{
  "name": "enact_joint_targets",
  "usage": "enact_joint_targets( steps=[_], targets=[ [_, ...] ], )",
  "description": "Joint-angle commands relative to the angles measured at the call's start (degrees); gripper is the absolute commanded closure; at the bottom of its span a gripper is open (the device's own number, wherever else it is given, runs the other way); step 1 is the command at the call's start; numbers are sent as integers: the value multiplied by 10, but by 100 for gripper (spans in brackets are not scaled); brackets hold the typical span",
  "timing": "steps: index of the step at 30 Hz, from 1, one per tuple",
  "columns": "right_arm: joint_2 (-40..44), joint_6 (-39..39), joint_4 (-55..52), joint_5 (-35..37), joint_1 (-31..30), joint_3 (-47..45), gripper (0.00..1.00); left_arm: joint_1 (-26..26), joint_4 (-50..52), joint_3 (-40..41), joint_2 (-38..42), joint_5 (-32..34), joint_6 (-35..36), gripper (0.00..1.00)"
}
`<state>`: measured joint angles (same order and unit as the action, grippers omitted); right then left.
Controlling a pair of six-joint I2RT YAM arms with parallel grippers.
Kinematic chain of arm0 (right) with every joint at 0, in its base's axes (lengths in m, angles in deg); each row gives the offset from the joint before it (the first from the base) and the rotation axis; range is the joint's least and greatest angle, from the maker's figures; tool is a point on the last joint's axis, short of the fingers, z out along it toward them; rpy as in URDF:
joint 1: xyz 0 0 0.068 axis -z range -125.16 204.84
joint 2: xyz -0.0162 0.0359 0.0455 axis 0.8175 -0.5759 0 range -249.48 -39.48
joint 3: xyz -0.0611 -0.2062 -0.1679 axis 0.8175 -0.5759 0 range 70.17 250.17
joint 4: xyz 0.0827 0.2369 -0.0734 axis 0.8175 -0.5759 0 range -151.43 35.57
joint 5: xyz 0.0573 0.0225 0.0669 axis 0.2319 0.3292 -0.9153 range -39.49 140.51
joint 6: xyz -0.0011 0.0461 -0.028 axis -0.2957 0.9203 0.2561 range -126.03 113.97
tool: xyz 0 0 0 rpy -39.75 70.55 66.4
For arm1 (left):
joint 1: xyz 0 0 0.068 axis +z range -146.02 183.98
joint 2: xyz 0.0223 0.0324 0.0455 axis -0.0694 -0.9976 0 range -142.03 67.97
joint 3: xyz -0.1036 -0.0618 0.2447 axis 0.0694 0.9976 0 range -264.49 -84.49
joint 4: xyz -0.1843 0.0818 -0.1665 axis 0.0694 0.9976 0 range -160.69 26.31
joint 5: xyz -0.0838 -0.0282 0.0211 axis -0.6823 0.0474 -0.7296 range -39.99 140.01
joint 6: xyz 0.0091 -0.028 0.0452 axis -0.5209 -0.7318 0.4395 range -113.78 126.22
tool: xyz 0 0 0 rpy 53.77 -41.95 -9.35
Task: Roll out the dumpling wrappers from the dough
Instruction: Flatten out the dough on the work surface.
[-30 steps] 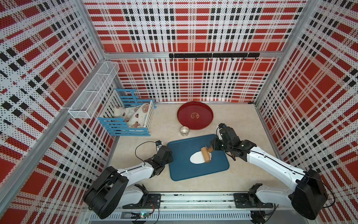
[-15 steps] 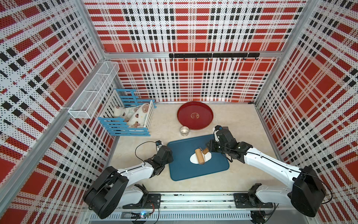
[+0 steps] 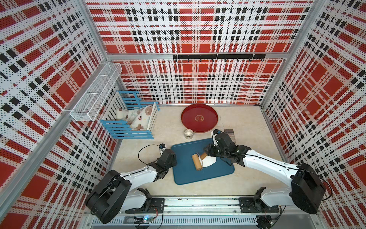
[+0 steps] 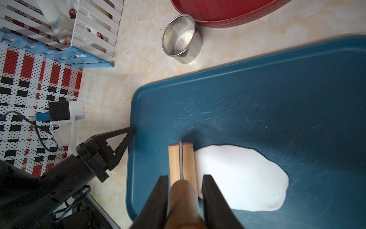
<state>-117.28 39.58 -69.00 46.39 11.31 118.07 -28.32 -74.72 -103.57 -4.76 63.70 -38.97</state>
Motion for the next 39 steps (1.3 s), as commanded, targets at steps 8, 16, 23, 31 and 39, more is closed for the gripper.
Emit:
enact_joint_targets(
  steps=[8, 16, 23, 31, 39],
  targets=[
    [-38, -17, -104, 8, -10, -13, 100, 2, -27, 3, 8, 6, -8, 100],
    [-59, -17, -92, -1, -23, -7, 100, 1, -26, 3, 11, 5, -9, 100],
    [-48, -21, -103, 11, -23, 5, 100, 4, -24, 6, 17, 6, -10, 100],
    [-24, -29, -98, 27, -23, 27, 100, 6, -15, 6, 22, 10, -11, 100],
    [30, -39, -104, 37, 2, 48, 100, 12, -11, 10, 29, 11, -11, 100]
  ],
)
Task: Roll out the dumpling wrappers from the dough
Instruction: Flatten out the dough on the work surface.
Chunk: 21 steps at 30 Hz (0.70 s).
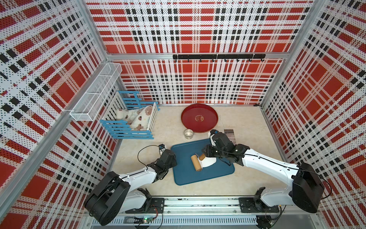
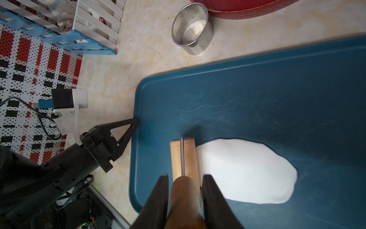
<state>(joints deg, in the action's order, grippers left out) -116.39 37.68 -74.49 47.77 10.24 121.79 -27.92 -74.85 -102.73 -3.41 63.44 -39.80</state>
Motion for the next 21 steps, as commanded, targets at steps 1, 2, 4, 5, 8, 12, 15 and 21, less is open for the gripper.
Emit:
enact_joint_targets(
  steps=[1, 2, 4, 5, 8, 12, 15, 21],
  targets=[
    [29, -23, -49, 21, 18, 13, 100, 8, -9, 1, 14, 13, -3, 100],
    [35, -25, -49, 22, 21, 16, 100, 9, -8, 1, 15, 13, -3, 100],
    [49, -30, -51, 26, 31, 21, 100, 10, -8, 2, 15, 13, -3, 100],
    [55, -33, -53, 27, 38, 25, 100, 10, -7, 1, 15, 13, -1, 100],
    [65, -47, -57, 30, 68, 37, 100, 11, -2, 0, 17, 13, -2, 100],
    [54, -77, -68, 22, 128, 72, 100, 16, 4, 0, 23, 9, 0, 100],
    [36, -97, -67, 16, 174, 109, 100, 20, 5, 1, 26, 2, 0, 95],
    [-18, -108, -39, -5, 269, 160, 100, 24, 7, 1, 35, -6, -4, 62]
  ],
)
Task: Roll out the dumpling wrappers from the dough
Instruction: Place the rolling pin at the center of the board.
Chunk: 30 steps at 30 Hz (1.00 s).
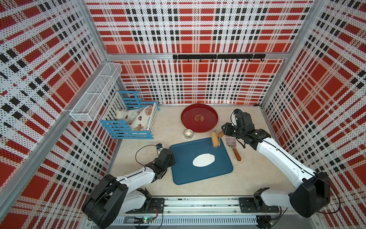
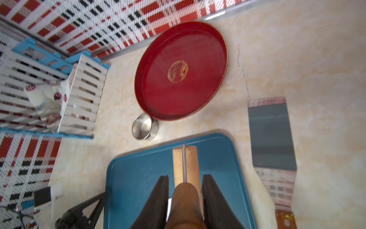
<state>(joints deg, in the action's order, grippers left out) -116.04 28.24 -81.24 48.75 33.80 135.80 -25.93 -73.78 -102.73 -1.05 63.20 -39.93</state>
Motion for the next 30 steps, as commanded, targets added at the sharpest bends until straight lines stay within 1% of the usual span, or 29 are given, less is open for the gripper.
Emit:
enact_joint_targets(
  steps=[1, 5, 7, 8, 11, 17, 21, 25, 26, 29, 30],
  targets=[
    [-32, -11, 33, -23, 47, 24, 100, 5, -1, 0, 15, -4, -2, 59],
    [-79, -6, 60, -54, 98, 43, 100, 6, 13, 0, 45, 2, -7, 47],
    [-104, -1, 74, -61, 115, 51, 100, 7, 20, 2, 68, 8, -10, 41],
    [-118, 0, 79, -67, 122, 58, 100, 7, 24, 3, 81, 11, -11, 37],
    [-163, 9, 91, -77, 134, 81, 100, 6, 34, 6, 120, 19, -13, 32],
    [-241, 42, 125, -85, 151, 126, 100, 8, 44, 19, 186, 23, -10, 30],
    [-295, 57, 131, -96, 161, 165, 100, 8, 52, 21, 206, 26, -10, 29],
    [-338, 71, 132, -121, 175, 193, 100, 8, 56, 22, 208, 29, -11, 29],
    [-347, 71, 129, -132, 180, 196, 99, 8, 56, 22, 206, 29, -12, 29],
    [-360, 74, 127, -150, 191, 188, 81, 8, 55, 23, 200, 31, -14, 29],
    [-360, 73, 127, -152, 196, 180, 76, 8, 54, 23, 199, 31, -14, 29]
  ],
)
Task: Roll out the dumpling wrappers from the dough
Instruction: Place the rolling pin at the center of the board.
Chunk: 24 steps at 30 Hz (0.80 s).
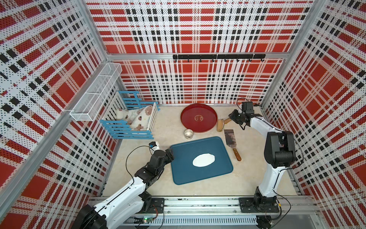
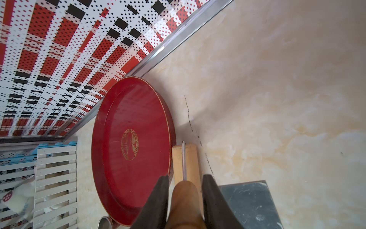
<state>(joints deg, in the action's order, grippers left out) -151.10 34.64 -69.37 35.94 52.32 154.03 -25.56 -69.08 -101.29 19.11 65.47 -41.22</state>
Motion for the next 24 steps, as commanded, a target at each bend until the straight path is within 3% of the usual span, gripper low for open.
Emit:
enact_joint_targets(
  steps=[1, 7, 11, 18, 23, 24],
  targets=[
    [-5, 11, 11, -24, 17, -15, 72, 4, 6, 9, -4, 8, -1, 29],
    [29, 6, 48, -24, 63, -109, 59, 4, -3, 13, -6, 8, -4, 30],
    [28, -8, 48, -31, 86, -131, 57, 4, -9, 15, -7, 7, -7, 30],
    [54, -23, 44, -17, 114, -158, 41, 3, -11, 10, -11, 4, -4, 30],
    [73, -33, 31, -19, 137, -170, 36, 3, -11, 2, -8, 7, 2, 27],
    [78, -34, 28, -18, 141, -172, 29, 3, -11, 1, -6, 8, 4, 24]
  ],
)
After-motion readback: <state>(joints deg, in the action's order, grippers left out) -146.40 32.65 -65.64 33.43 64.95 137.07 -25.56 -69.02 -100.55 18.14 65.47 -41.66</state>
